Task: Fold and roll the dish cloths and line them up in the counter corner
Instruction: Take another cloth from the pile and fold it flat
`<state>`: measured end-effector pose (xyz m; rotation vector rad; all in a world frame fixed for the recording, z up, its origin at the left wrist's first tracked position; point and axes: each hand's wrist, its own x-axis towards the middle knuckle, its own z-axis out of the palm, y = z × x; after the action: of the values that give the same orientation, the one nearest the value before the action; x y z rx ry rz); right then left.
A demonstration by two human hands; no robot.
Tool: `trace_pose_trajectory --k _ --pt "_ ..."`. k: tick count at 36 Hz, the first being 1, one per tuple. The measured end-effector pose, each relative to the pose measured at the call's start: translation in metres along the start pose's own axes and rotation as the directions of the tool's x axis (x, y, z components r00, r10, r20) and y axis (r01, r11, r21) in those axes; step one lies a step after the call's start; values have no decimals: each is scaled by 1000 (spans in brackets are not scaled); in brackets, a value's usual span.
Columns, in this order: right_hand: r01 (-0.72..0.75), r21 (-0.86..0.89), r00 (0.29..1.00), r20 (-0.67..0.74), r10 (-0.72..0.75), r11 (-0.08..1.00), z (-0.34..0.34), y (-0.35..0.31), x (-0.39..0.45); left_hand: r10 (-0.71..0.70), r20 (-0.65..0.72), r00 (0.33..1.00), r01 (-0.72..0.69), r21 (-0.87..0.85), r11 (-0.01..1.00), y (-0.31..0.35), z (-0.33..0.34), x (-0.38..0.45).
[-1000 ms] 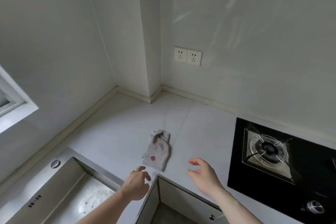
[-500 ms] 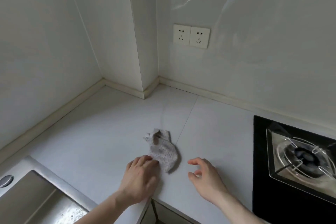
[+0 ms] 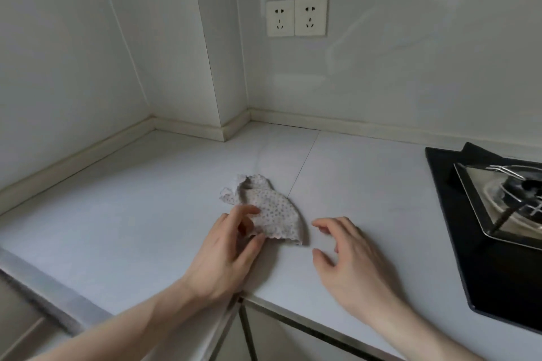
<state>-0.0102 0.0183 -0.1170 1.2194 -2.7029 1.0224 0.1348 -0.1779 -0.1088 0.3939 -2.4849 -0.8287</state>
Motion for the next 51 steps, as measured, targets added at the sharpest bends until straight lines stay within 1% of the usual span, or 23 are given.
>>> trace_pose_trajectory --k 2,4,8,9,12,14,17,19,22,25,28,30,32,34,37,39,42,45,46,48,49,51 --pt "10 -3 1000 -17 -10 1000 1 1 -2 23 -3 1000 -22 36 999 -1 2 1" --pt "18 -59 999 -39 -21 998 0 1 -4 76 -14 997 -75 104 992 -3 3 2" --pt "25 -144 1000 -16 -27 989 -4 -4 -9 115 -3 993 -113 172 979 -3 5 -2" --pt "15 -156 1000 -3 -15 988 -6 -6 -11 97 -10 995 -94 178 979 -1 5 -3" --pt "-27 -186 999 17 31 982 -11 -14 -22 -14 -51 999 22 165 986 10 0 -9" --pt "-31 -202 999 27 37 979 -12 -19 -37 -86 -78 993 96 140 985 20 -2 -16" --pt "-28 -180 998 43 37 983 -18 -23 -67 -138 -126 982 148 75 986 35 -1 -28" --pt "-36 -151 997 58 46 988 -24 -24 -87 -146 -133 980 158 82 984 46 -2 -36" --pt "-83 -65 990 107 90 994 -38 -27 -107 -112 -86 990 127 198 972 66 -10 -38" --pt "-122 -10 981 154 122 992 -53 -31 -115 -142 -12 990 139 304 942 84 -26 -36" --pt "-130 -53 971 195 138 990 -61 -32 -122 -206 159 965 126 410 904 90 -33 -43" --pt "-99 -125 969 214 124 987 -61 -28 -127 -263 239 935 140 434 890 92 -28 -51" --pt "-48 -213 966 240 99 976 -58 -24 -134 -300 262 917 176 409 895 93 -21 -56" --pt "-10 -279 965 249 83 960 -52 -21 -141 -312 253 916 193 404 894 90 -14 -56" --pt "-15 -307 970 227 89 952 -46 -22 -147 -300 212 930 185 435 881 93 -12 -53" --pt "-39 -278 968 227 105 960 -47 -23 -146 -258 134 957 176 442 880 101 -17 -50" --pt "-90 -214 963 232 140 973 -56 -28 -144 -182 3 983 167 383 909 123 -34 -38" --pt "-196 -134 954 205 220 972 -68 -35 -142 -83 -69 994 102 348 932 155 -55 -28" --pt "-246 -76 943 211 257 966 -72 -37 -140 -43 -75 996 67 352 934 166 -61 -25" --pt "-358 159 914 263 310 920 -79 -43 -136 8 -58 998 13 350 937 186 -70 -22" --pt "-390 281 908 276 316 877 -83 -45 -134 19 -36 999 -6 346 938 195 -74 -21" --pt "-395 426 913 278 298 814 -97 -52 -133 34 23 999 -40 338 940 211 -80 -21"
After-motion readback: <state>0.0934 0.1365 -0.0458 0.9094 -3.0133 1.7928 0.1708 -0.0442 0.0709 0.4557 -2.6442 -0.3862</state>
